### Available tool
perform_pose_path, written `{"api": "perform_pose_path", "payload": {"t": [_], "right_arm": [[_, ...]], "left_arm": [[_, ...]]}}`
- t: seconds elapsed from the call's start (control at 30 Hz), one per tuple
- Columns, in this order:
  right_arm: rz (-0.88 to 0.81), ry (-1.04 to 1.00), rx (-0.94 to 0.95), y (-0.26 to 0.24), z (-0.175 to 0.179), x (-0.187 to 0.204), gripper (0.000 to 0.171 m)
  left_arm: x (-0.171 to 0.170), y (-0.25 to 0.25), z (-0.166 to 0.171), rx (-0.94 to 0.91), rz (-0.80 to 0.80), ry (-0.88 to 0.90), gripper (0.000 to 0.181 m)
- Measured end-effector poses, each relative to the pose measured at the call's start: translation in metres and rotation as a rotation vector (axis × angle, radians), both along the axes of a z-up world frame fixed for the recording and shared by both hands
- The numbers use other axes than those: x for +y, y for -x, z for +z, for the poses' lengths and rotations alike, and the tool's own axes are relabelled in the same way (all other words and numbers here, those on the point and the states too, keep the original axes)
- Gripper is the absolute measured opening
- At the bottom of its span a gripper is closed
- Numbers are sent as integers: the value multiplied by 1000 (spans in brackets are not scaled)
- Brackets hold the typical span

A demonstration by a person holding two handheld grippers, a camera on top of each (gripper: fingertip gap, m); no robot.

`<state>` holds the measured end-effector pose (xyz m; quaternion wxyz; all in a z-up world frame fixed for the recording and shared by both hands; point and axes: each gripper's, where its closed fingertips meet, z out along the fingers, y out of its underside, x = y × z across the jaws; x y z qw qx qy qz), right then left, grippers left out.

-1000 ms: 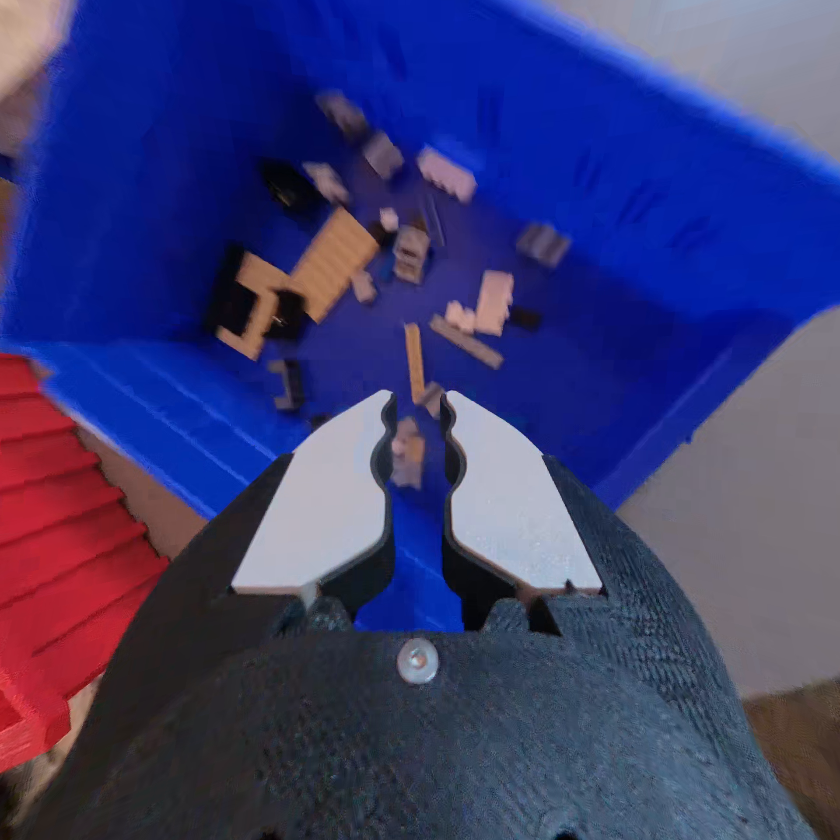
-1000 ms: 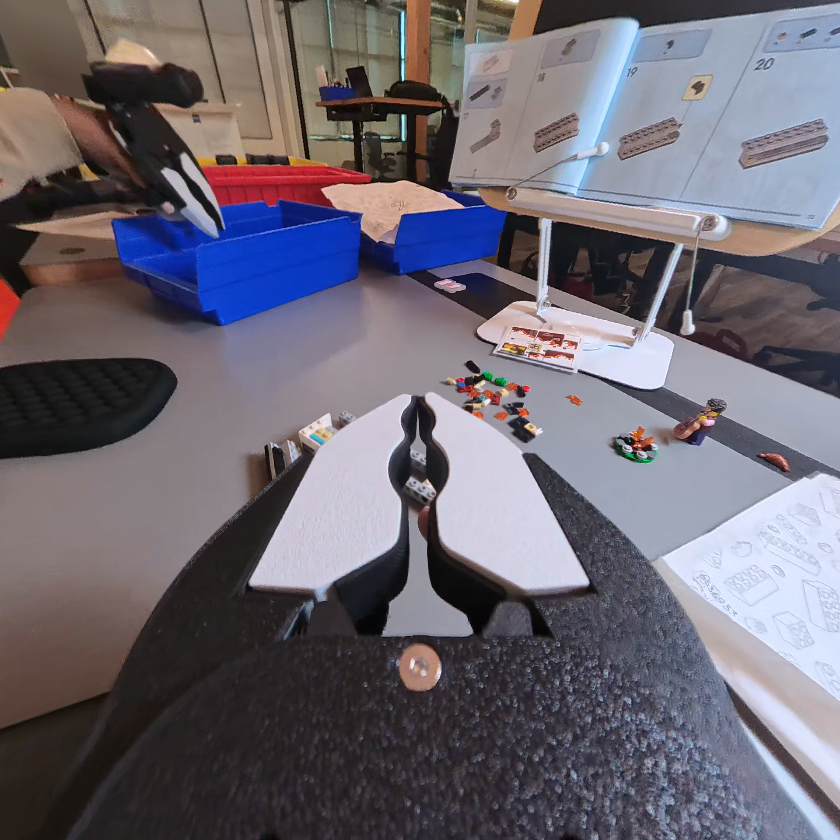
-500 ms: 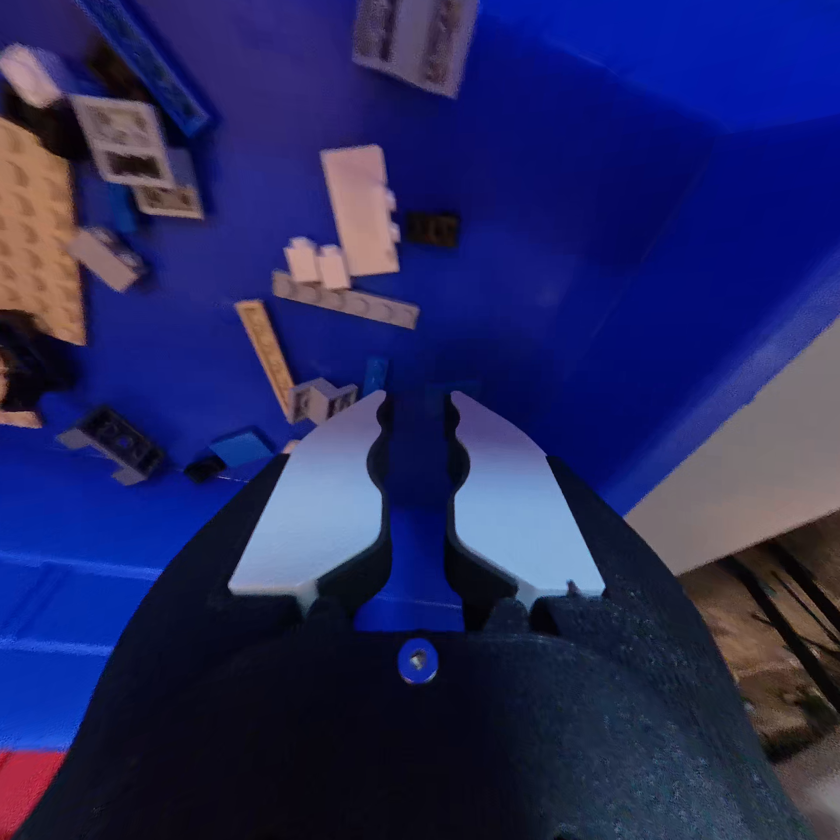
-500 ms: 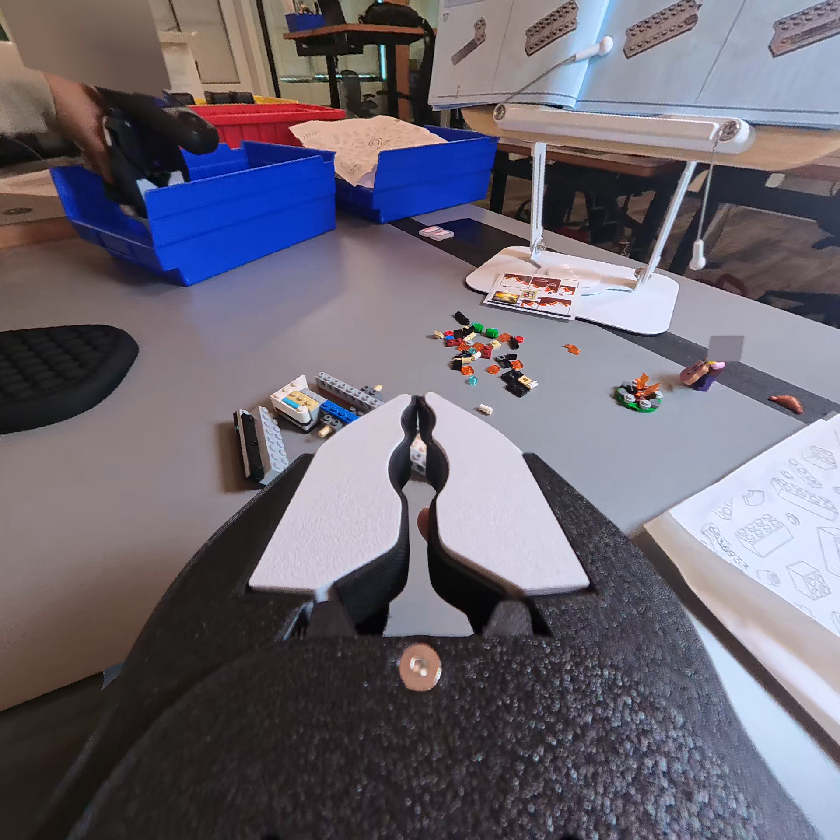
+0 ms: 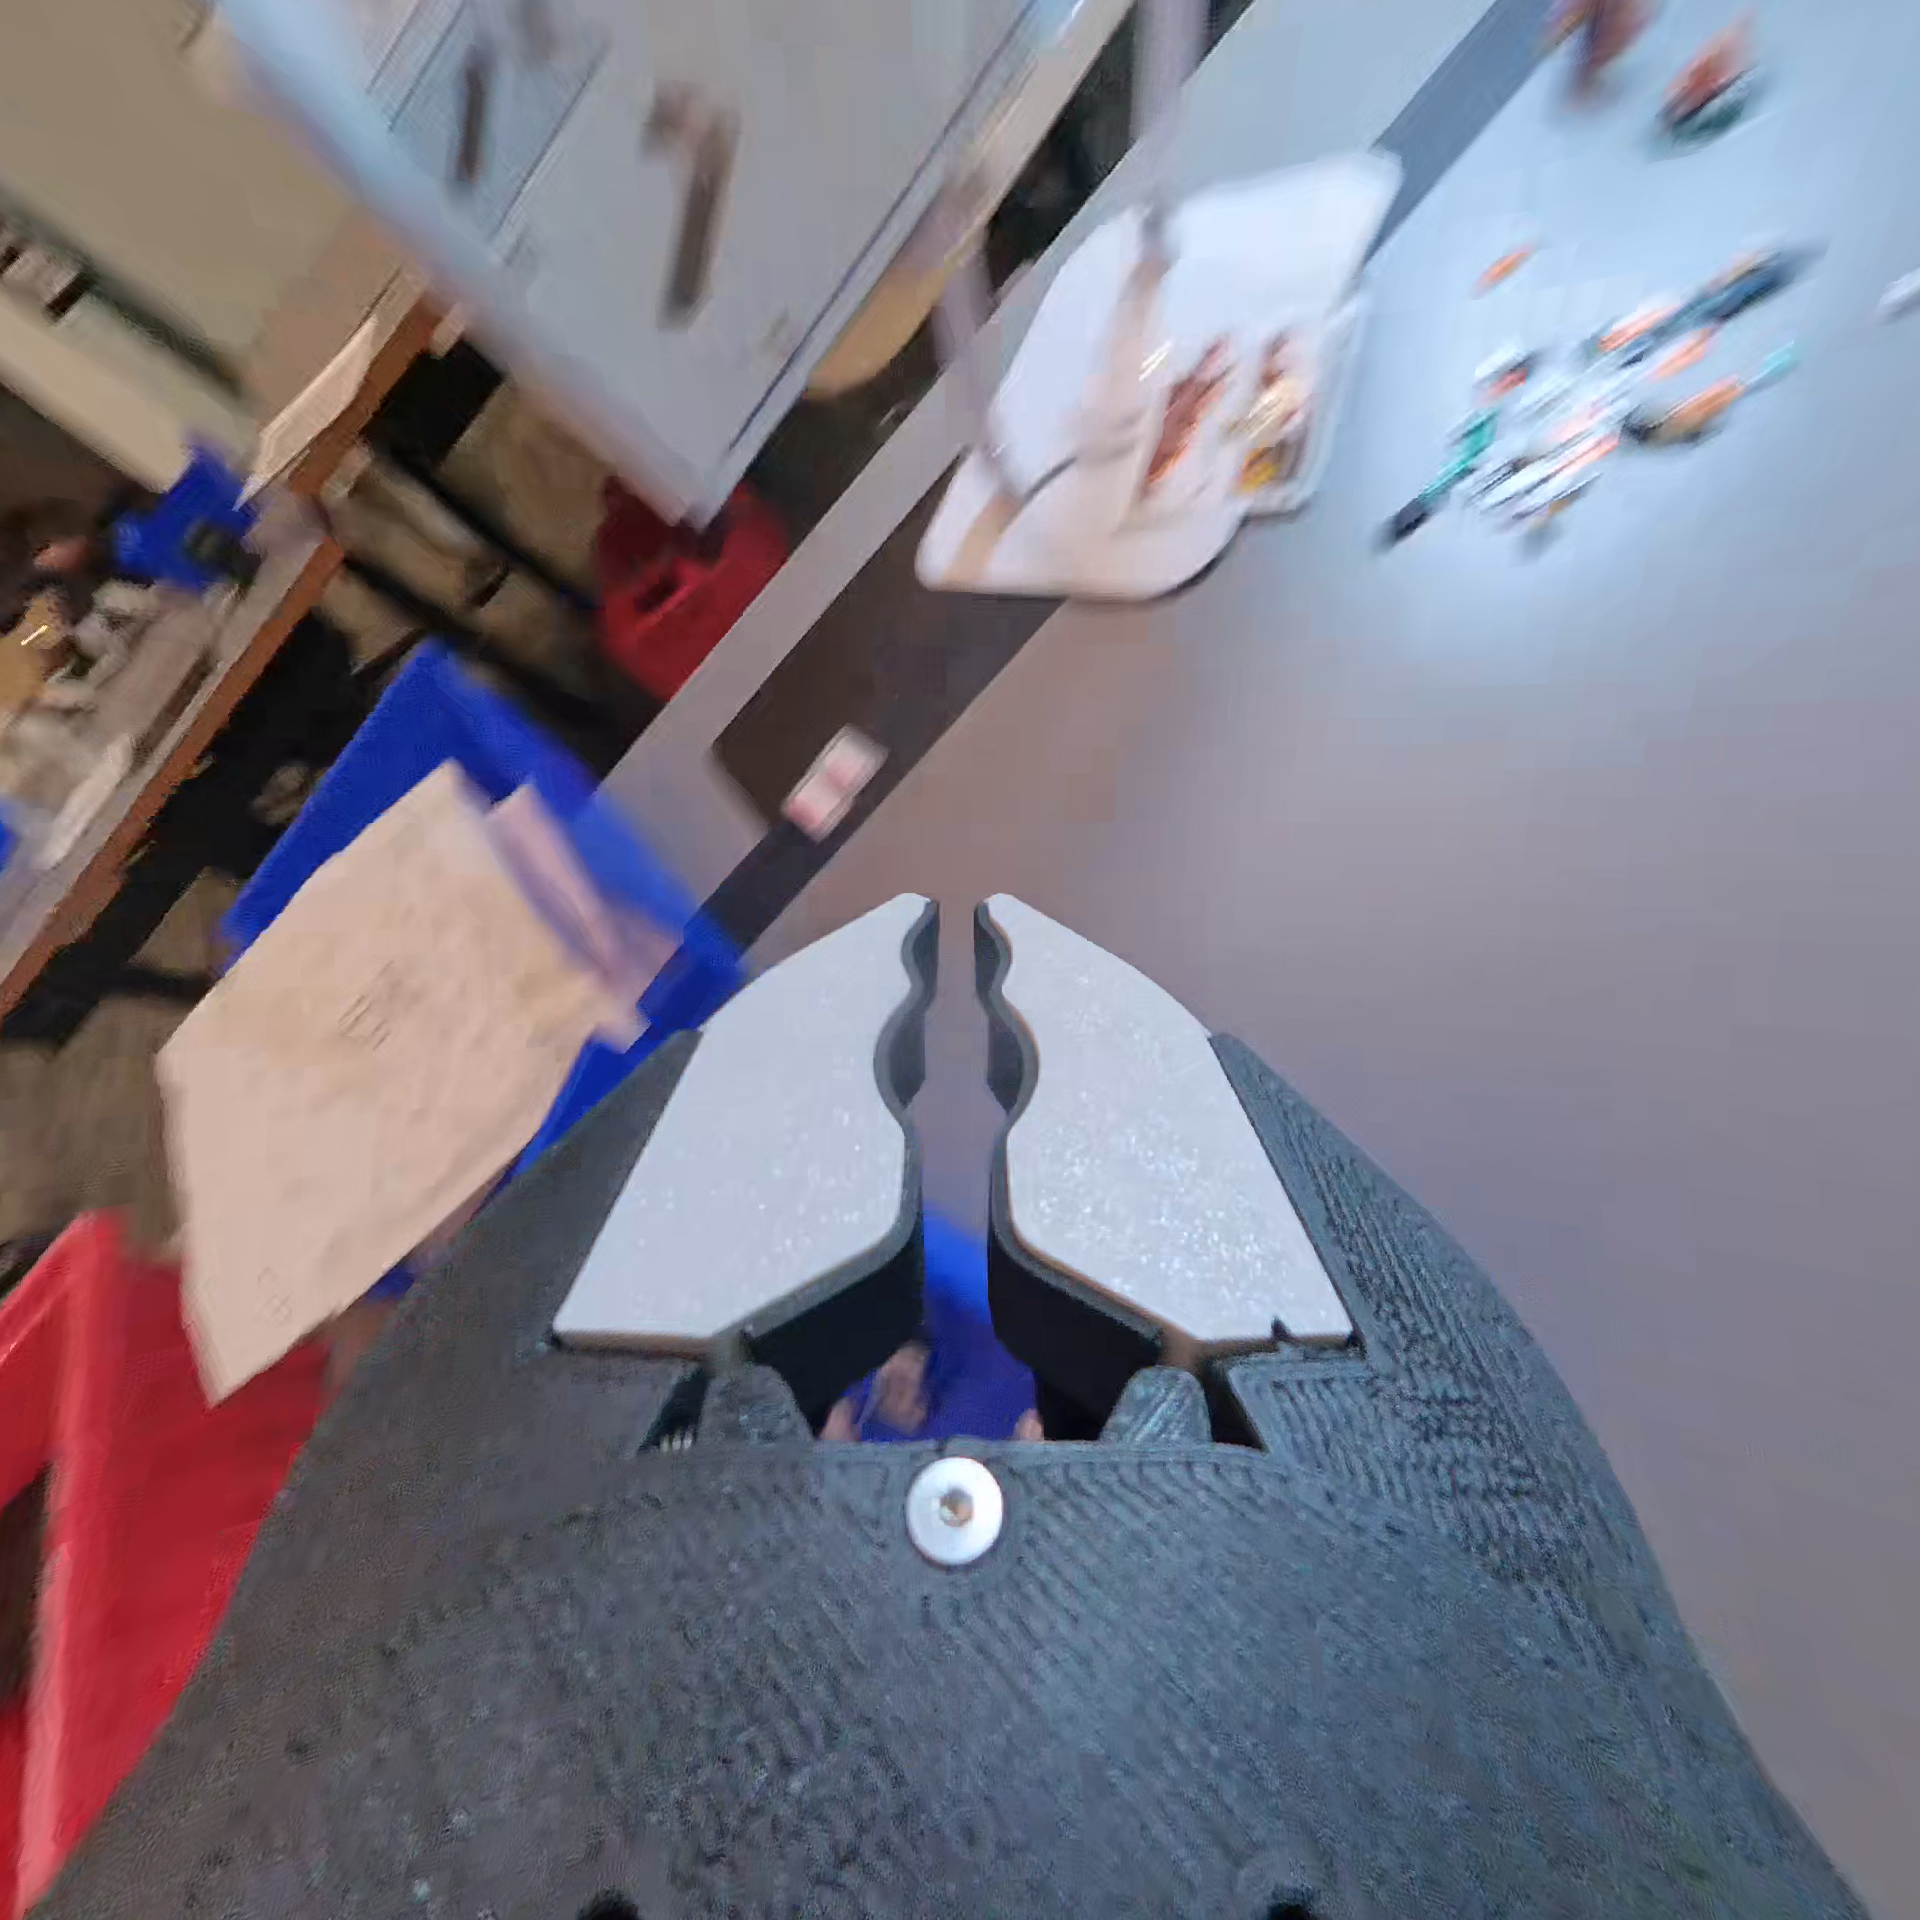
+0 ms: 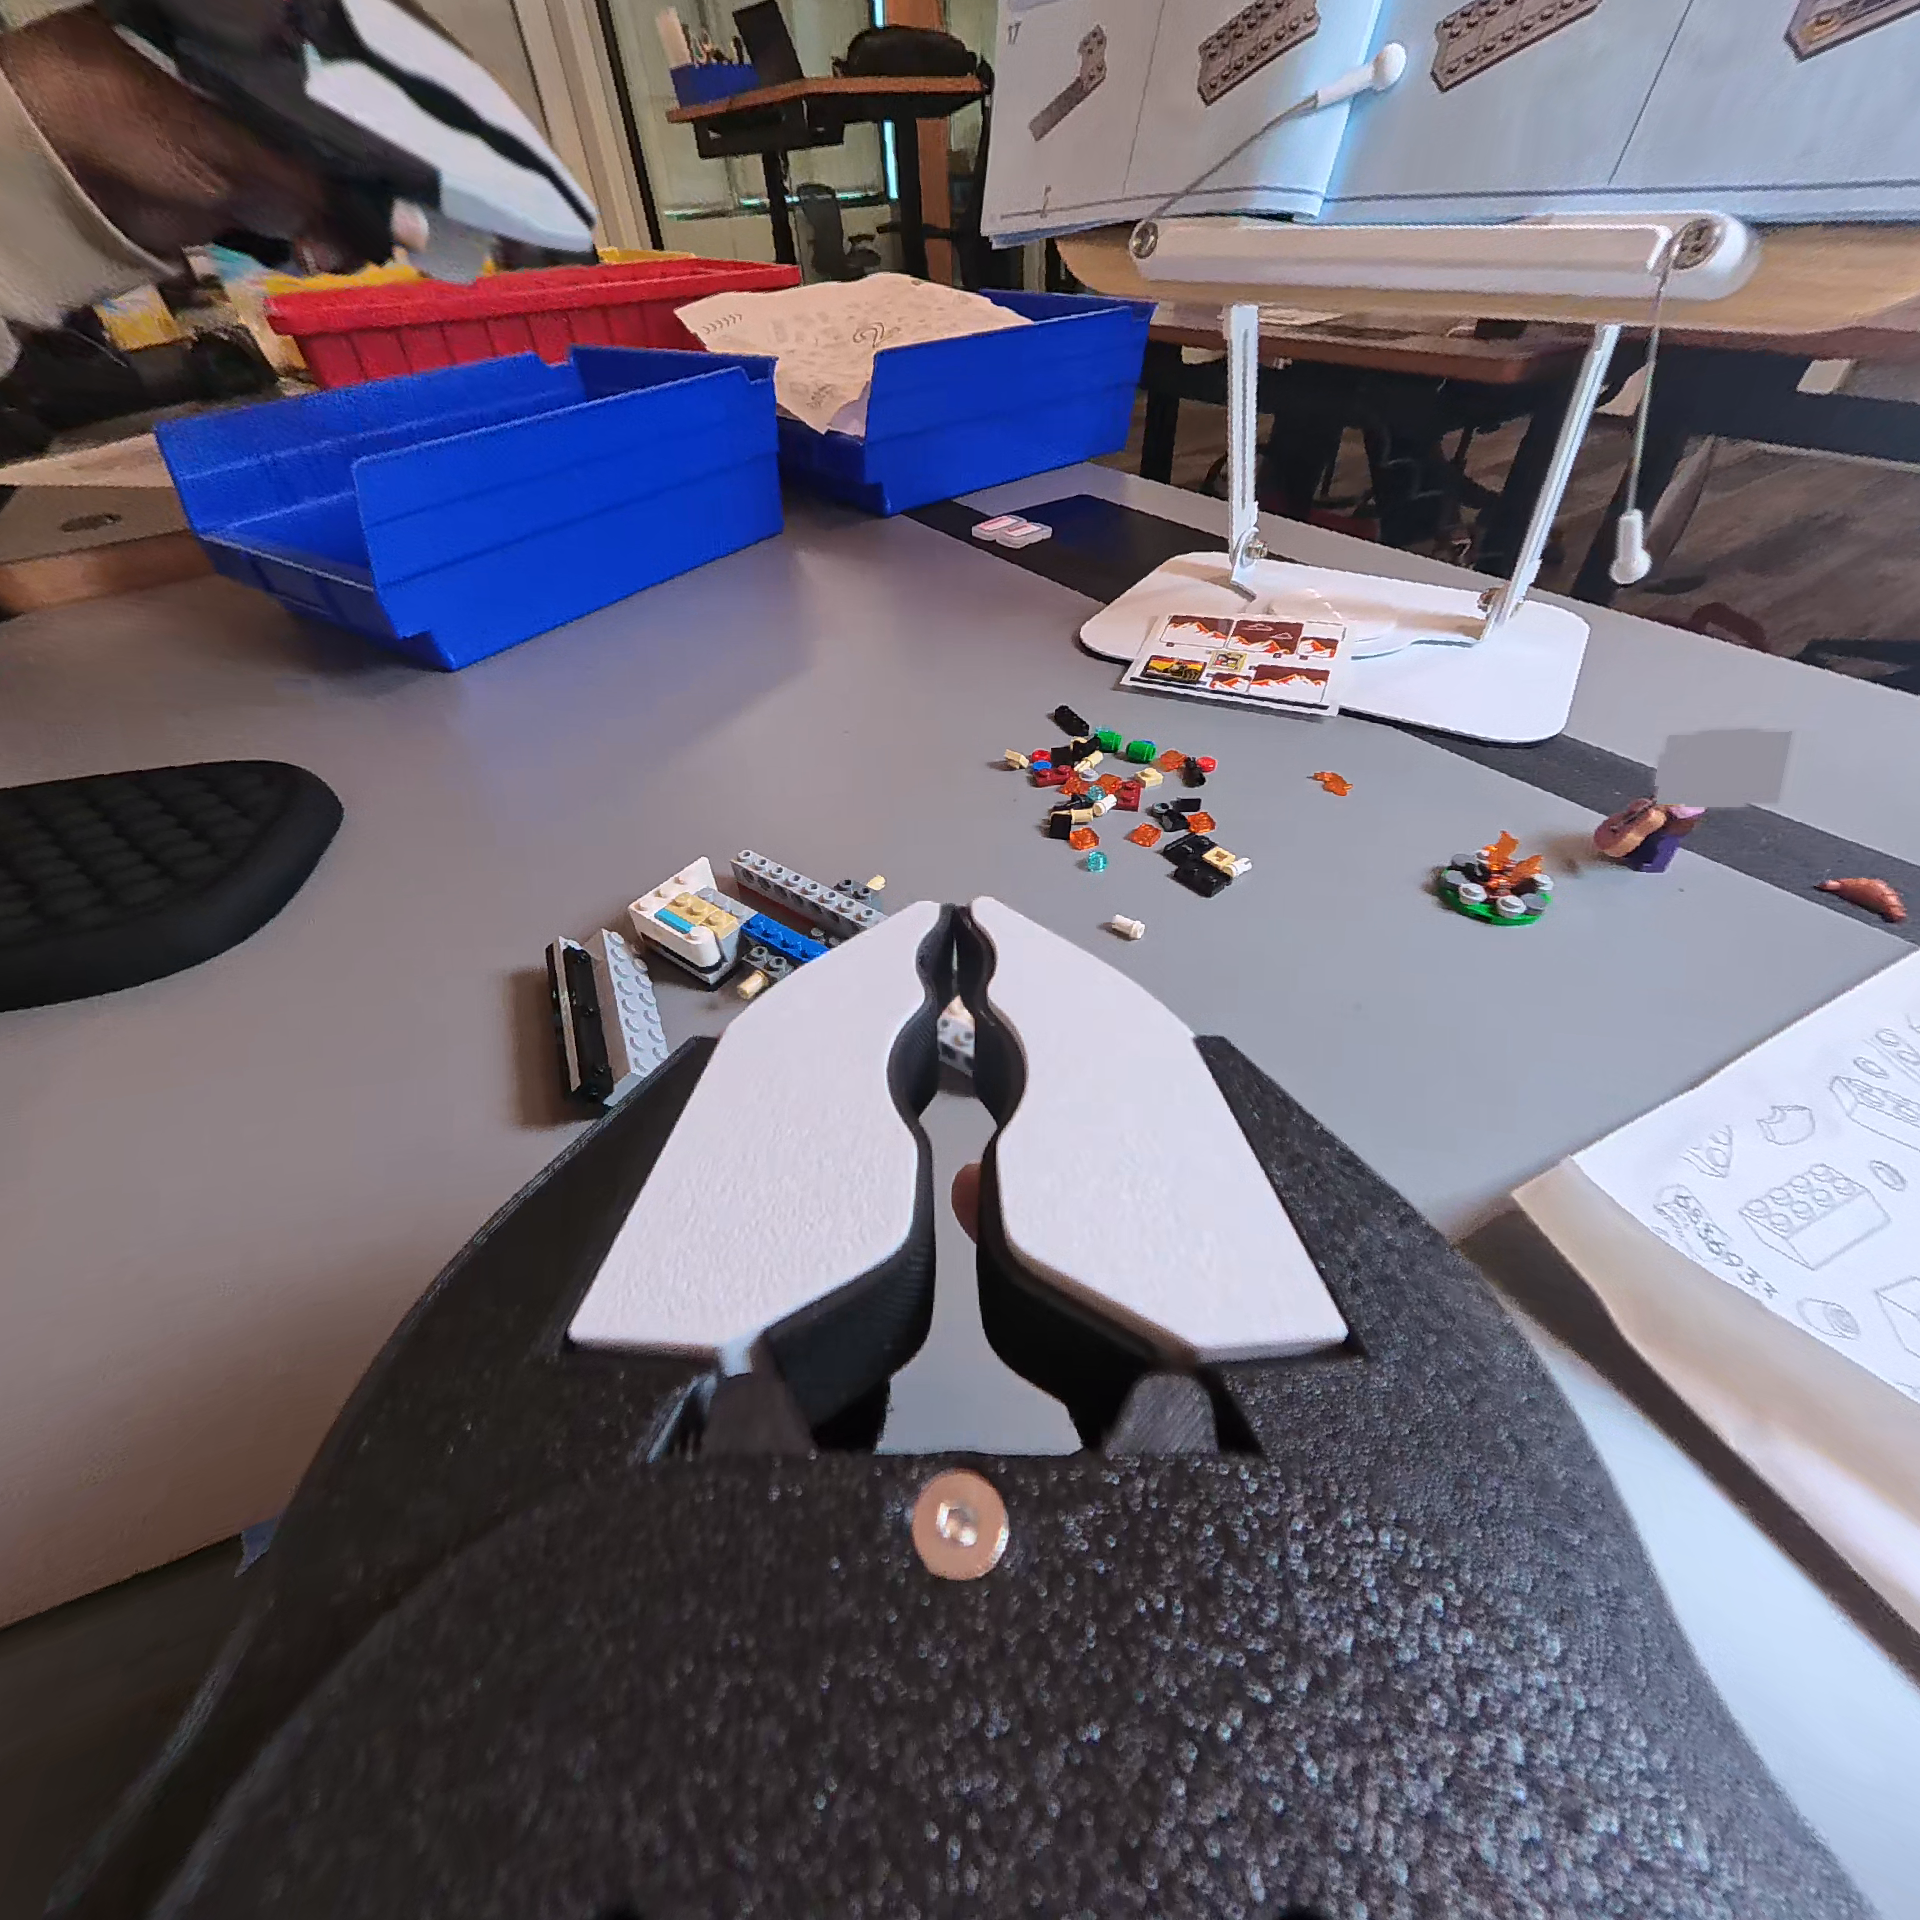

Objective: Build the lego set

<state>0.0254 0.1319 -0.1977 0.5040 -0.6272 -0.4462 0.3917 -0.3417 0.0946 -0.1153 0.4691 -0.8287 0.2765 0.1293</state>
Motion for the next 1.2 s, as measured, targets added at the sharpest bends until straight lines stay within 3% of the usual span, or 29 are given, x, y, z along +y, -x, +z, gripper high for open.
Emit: {"api": "perform_pose_path", "payload": {"t": [0.17, 0.3, 0.37, 0.5, 0.63, 0.73, 1.0, 1.2], "right_arm": [[46, -69, -30, 3, 0, -12, 0], [58, -185, -68, 3, 4, -18, 0], [62, -219, -70, 4, 8, -20, 0], [50, -229, -59, 3, 14, -19, 0], [-82, -118, -78, -9, 11, 6, 0], [-126, -46, -66, -16, 9, 17, 0], [-108, -134, -107, -12, 8, 10, 0], [-127, -81, -55, -20, 12, 21, 0]], "left_arm": [[24, -164, -31, -287, -334, 164, 12], [60, -235, -90, -381, -402, 250, 16], [82, -254, -104, -426, -395, 239, 14], [124, -261, -116, -423, -349, 217, 9], [148, -258, -111, -415, -298, 150, 10], [147, -251, -115, -381, -273, 112, 9], [154, -194, -122, -370, -76, 41, 9], [157, -185, -121, -409, -90, 53, 10]]}}
